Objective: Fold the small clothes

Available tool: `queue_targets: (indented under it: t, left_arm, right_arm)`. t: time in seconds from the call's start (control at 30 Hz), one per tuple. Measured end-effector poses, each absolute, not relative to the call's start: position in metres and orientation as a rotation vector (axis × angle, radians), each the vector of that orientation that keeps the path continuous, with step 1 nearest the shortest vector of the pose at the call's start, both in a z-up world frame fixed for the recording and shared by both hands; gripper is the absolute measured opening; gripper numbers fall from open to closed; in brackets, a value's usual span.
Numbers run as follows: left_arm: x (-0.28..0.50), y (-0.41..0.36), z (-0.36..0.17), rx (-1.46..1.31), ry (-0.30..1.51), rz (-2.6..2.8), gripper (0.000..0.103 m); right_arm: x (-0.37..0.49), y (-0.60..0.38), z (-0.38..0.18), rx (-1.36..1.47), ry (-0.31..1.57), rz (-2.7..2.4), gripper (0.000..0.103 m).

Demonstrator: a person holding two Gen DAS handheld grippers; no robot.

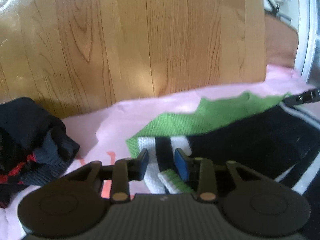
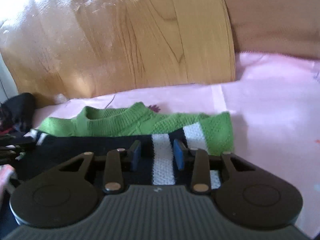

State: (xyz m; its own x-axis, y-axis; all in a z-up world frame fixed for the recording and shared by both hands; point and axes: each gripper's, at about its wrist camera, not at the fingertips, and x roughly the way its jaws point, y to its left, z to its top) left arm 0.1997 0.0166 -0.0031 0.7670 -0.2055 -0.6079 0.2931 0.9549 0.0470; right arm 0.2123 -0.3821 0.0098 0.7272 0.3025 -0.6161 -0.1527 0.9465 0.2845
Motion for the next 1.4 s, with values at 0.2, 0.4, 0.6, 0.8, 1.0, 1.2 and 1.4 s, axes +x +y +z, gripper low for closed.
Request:
queue_targets:
  t: [0.2, 0.4, 0.6, 0.8, 1.0, 1.2, 1.4]
  left_arm:
    - [0.209, 0.028, -0.001, 0.103, 0.649, -0.199, 0.041]
    - [0.208, 0.012, -0.005, 0.167, 0.666, -0.176, 0.042]
    - [0.128, 0.030, 0.046, -0.020, 0.537, -0.252, 0.049]
    - [-0.007, 0.046, 0.035, -0.061, 0.558, -0.366, 0.054]
    - [-0.114, 0.062, 0.009, -0.178, 0.664, -0.332, 0.054]
    - [-0.156, 0.058, 0.003, -0.221, 0.719, -0.297, 0.054]
    - [-0.166, 0.057, -0.012, -0.298, 0.787, -0.275, 0.054]
  right_arm:
    - [0.195, -0.401, 0.049, 0.242, 0.594, 0.264, 0.051]
    - [0.128, -0.428, 0.015, 0.277, 0.685, 0.183, 0.051]
    - [-0.003, -0.471, 0.010, 0.333, 0.652, 0.110, 0.051]
    - [-0.094, -0.490, 0.003, 0.380, 0.633, 0.165, 0.051]
    - [-0.140, -0.499, -0.015, 0.381, 0.639, 0.253, 0.051]
    - [-0.162, -0.512, -0.037, 0.453, 0.665, 0.343, 0.046]
    - [-0.169, -0.514, -0.057, 0.531, 0.662, 0.408, 0.042]
